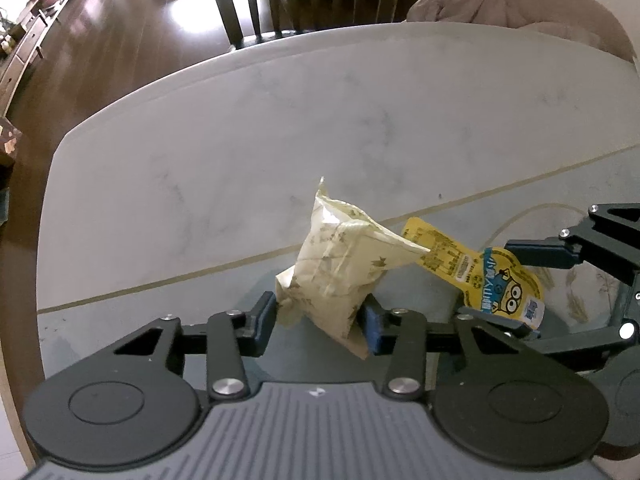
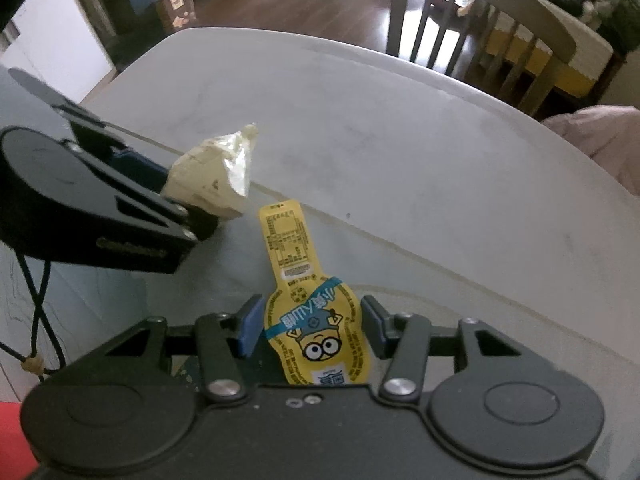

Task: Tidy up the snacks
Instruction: 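Grasp the yellow Minion jelly stick with the right tool while the left tool grasps the white packet, then carry the jelly stick and white packet with both tools over the box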

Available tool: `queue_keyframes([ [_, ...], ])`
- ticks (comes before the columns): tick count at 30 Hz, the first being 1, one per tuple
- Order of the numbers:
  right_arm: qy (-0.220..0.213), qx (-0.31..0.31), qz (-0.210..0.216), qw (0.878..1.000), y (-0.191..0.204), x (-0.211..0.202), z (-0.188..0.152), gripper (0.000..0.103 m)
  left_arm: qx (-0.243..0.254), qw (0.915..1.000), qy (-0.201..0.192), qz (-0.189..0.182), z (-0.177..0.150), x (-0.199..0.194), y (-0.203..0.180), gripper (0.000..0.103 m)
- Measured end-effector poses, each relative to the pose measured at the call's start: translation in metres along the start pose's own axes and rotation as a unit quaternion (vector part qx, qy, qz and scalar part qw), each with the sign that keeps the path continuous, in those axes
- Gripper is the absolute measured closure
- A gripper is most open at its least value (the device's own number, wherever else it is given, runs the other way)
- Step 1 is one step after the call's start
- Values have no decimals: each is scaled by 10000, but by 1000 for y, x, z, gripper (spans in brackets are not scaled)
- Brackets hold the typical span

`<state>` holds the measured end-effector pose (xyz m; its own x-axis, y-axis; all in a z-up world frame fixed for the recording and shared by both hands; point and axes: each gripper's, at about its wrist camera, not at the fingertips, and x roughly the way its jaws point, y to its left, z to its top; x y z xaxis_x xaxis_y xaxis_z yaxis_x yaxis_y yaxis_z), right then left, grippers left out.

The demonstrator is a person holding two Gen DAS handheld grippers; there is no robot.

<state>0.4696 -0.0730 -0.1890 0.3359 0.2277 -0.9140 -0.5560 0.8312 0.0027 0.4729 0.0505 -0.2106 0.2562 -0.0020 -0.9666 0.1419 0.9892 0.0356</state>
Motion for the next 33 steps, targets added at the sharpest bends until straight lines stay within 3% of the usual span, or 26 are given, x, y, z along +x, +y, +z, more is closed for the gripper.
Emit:
queue_keyframes([
  [11,-101,458,-44,9989,-4,-30,-11,52,-162,9998,-96,85,-12,-29,5,75],
  [25,-520,1016,74,9934,-12,-108,-37,52,-406,9977,-532,-94,-50,-105,16,77],
  [33,-888,1163,286,9888,2,-162,-61,52,-296,9951,-925,-164,-82,-162,10,77],
])
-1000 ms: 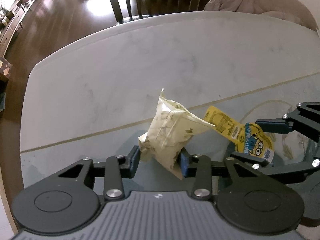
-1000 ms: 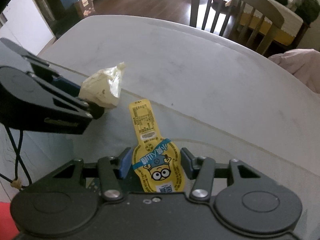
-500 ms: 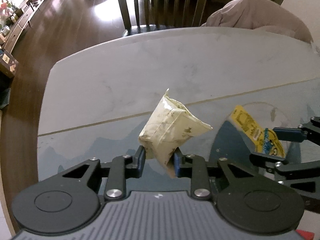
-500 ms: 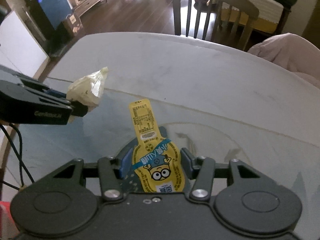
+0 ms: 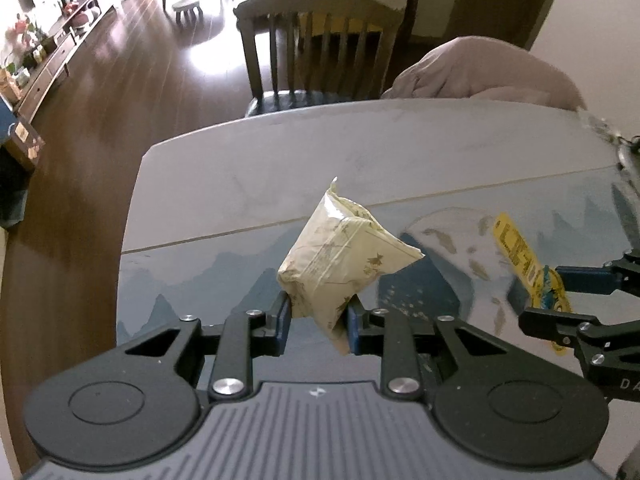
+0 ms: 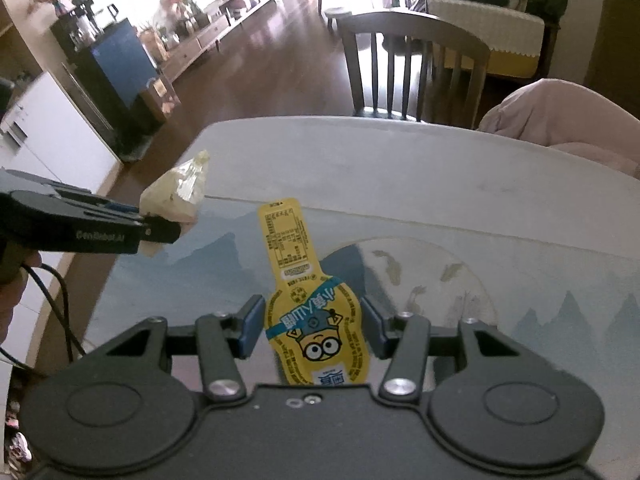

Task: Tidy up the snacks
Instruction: 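Carry the jelly stick and white packet with both tools over the box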

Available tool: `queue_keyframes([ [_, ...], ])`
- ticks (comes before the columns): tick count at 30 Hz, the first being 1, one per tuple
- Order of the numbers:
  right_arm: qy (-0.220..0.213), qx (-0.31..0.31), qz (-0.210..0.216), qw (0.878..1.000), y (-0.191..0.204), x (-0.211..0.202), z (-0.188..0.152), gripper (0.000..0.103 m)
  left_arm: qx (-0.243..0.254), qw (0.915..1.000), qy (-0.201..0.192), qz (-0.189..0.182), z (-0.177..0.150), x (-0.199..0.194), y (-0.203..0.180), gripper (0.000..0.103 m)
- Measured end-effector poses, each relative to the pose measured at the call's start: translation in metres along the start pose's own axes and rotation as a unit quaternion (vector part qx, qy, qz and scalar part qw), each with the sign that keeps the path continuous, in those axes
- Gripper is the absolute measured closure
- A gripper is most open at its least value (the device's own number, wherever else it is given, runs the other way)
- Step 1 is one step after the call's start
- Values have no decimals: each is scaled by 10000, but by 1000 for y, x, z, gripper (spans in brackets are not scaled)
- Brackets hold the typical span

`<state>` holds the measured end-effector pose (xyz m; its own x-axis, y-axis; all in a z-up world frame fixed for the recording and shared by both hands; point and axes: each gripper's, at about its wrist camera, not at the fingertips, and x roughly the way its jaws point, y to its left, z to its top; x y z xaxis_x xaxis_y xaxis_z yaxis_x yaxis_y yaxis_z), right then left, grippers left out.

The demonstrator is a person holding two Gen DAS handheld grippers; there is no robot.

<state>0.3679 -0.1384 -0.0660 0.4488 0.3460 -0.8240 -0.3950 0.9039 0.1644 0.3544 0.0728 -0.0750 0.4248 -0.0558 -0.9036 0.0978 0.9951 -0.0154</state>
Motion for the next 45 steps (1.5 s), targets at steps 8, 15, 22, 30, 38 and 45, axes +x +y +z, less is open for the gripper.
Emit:
queue_keyframes([
  [8,-81,26,133,9999,20,-39,-30,52,87,10000,-42,-6,-41,-55,-8,76],
  [15,-24,20,200,9998,45,-63,-63,52,101,9999,64,-29,-85,-87,-13,76],
  [22,77,103,266,9996,64,-70,-101,52,189,9997,93,-109,-133,-106,-22,76],
  [30,212,332,220,9990,78,-64,-149,52,256,9993,264,-111,-185,-97,-39,76],
  [38,448,516,-113,9976,83,-46,-186,52,161,9982,580,-83,-223,-70,-47,76],
  [45,598,716,-249,9953,86,-38,-209,52,358,9958,814,-202,-249,-49,-64,76],
])
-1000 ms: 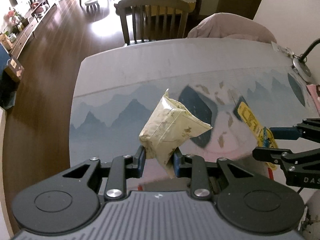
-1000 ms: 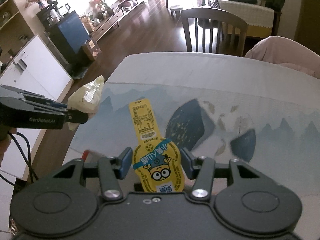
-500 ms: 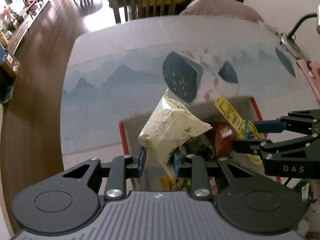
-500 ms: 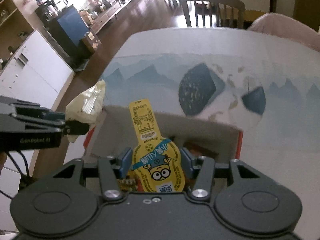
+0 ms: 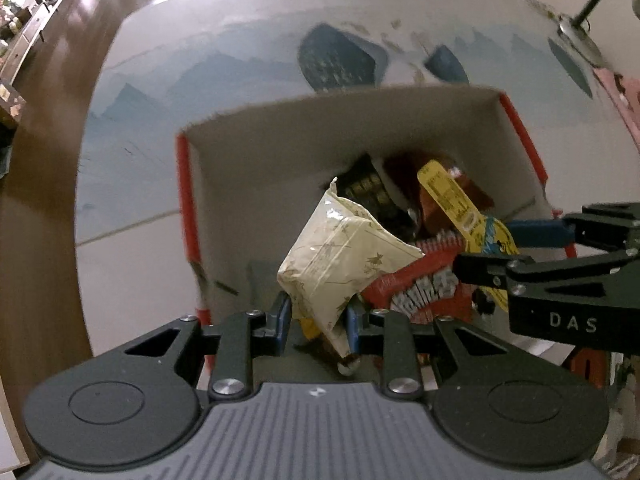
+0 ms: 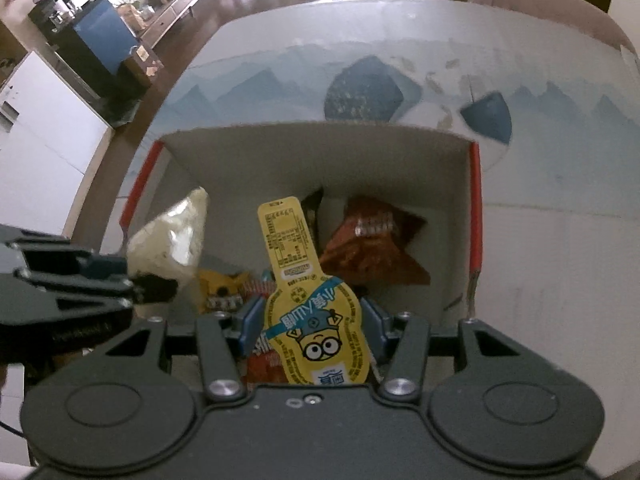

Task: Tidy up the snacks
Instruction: 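Carry the jelly stick and white packet with both tools over the box, then open both tools to drop the jelly stick and white packet into the box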

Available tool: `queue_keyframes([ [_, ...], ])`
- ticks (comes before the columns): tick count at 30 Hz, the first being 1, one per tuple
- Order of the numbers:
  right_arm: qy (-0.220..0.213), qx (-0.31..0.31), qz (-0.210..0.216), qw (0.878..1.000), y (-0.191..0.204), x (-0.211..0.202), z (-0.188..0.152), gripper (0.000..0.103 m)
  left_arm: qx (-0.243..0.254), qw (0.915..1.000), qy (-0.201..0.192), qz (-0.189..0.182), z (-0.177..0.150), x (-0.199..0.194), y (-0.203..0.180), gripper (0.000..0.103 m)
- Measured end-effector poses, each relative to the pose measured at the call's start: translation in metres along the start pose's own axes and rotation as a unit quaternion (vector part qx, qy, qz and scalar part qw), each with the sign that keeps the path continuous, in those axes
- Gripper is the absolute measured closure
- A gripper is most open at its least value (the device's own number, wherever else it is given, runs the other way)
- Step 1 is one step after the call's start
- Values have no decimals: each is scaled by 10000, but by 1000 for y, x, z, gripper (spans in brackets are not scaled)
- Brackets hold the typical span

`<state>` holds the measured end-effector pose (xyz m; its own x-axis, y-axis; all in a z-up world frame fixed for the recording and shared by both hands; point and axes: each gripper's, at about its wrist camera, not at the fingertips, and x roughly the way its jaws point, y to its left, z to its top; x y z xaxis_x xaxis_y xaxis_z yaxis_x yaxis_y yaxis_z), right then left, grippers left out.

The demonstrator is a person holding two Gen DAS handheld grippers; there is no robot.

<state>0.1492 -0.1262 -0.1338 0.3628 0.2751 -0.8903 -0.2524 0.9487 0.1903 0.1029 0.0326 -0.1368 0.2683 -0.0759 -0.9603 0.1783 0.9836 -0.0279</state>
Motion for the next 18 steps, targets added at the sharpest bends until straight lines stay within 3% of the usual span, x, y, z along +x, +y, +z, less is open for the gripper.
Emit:
queue_keyframes([
  [10,128,181,-211,9995,4,11,-23,52,79,9995,297,-91,-20,35,-7,76],
  [18,153,252,-203,9994,0,14,-32,51,110,9998,169,-32,-24,38,-12,75],
])
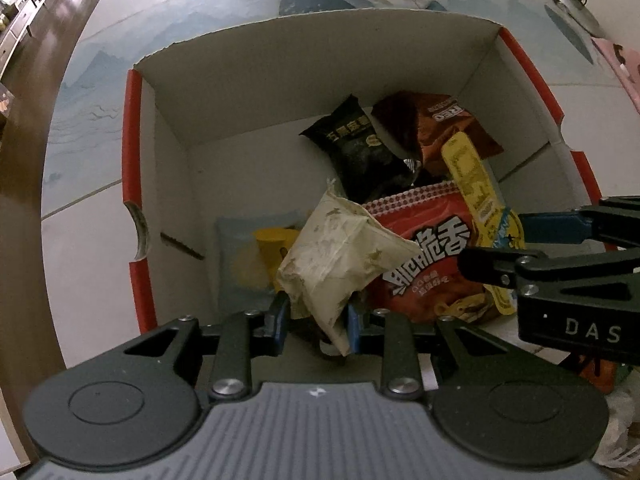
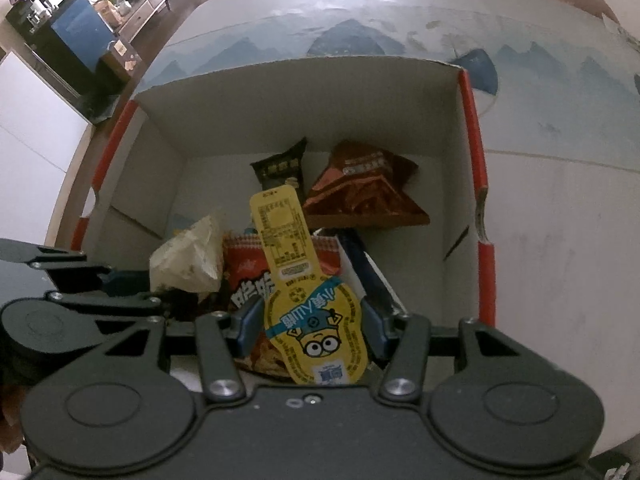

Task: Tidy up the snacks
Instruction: 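Open both tools to drop the jelly stick and white packet into the box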

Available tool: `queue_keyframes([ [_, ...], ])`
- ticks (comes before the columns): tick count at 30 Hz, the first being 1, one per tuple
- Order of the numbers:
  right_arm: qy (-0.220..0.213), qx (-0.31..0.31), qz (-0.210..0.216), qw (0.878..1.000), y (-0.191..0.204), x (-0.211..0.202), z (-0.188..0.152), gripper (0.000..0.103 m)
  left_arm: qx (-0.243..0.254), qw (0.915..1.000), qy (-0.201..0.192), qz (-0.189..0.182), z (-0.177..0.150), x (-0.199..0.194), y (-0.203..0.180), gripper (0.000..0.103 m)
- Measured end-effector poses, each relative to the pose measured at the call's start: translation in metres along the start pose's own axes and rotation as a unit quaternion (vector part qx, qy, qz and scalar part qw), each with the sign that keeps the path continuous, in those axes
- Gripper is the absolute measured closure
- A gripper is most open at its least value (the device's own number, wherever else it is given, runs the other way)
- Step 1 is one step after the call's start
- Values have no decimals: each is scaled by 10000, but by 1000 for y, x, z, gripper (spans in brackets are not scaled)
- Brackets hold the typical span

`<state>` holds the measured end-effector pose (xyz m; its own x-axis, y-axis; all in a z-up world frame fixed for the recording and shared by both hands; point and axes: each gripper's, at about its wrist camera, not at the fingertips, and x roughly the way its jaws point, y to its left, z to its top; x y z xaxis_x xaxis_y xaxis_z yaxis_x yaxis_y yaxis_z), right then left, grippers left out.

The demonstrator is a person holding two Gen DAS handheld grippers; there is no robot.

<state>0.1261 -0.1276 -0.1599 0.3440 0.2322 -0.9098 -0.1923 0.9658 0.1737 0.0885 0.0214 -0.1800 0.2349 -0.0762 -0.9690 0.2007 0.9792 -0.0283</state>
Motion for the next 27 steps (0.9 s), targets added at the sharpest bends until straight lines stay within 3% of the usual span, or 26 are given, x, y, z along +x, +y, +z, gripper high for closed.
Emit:
queue_keyframes([
  [5,-81,17,138,9999,-7,-6,-5,45,-53,9999,-120,53,-4,-4,-3,72],
  [6,-120,-9,160,9998,-8,-8,-6,40,-69,9999,-141,68,-5,-5,-4,71],
  [10,-222,-97,269,9993,-11,-15,-11,29,-153,9994,-304,94,-9,-9,-10,54],
  [13,-316,-176,346,9987,-11,-22,-14,24,-226,9984,-496,158,-15,-20,-12,51],
  [17,-567,-259,528,9967,-15,-40,-19,16,-414,9964,-731,67,-23,-35,-13,39],
  [27,-1194,-530,655,9893,-17,-84,-38,8,-699,9901,-1206,151,-44,-76,-24,39],
])
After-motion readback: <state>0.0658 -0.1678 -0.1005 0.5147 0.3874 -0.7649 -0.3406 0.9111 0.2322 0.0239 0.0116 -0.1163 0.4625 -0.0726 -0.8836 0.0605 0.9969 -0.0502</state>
